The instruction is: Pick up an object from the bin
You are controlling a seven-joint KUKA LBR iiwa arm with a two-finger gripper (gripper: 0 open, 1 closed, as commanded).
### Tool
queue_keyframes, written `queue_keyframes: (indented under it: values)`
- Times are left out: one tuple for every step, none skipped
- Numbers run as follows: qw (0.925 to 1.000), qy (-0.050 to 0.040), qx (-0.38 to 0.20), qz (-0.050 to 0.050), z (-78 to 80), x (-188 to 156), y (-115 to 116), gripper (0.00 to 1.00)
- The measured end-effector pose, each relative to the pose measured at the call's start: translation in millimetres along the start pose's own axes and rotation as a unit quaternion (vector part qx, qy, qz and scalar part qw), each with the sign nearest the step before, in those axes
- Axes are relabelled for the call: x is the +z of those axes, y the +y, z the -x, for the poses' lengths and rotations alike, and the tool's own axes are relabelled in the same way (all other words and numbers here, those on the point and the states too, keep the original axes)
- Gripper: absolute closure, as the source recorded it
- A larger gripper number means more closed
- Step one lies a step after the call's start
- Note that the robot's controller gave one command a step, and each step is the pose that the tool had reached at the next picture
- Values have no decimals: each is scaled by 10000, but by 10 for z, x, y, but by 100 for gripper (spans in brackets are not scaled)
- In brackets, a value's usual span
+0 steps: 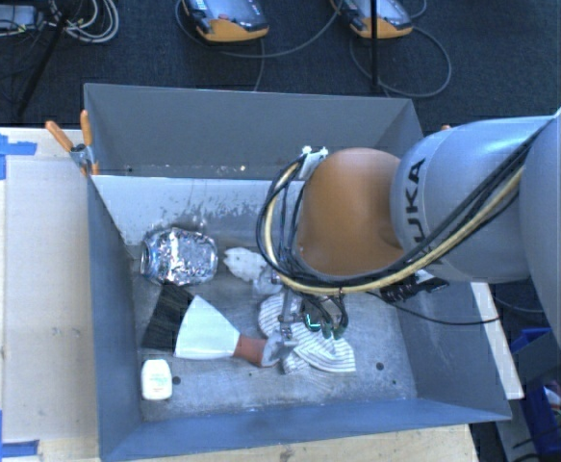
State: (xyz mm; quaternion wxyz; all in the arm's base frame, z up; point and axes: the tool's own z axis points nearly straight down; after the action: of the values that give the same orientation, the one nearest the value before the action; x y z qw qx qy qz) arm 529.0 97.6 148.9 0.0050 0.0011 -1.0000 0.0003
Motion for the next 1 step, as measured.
queue_keyframes:
  values:
    - [10000, -39, 16, 4, 19, -40, -5, 0]
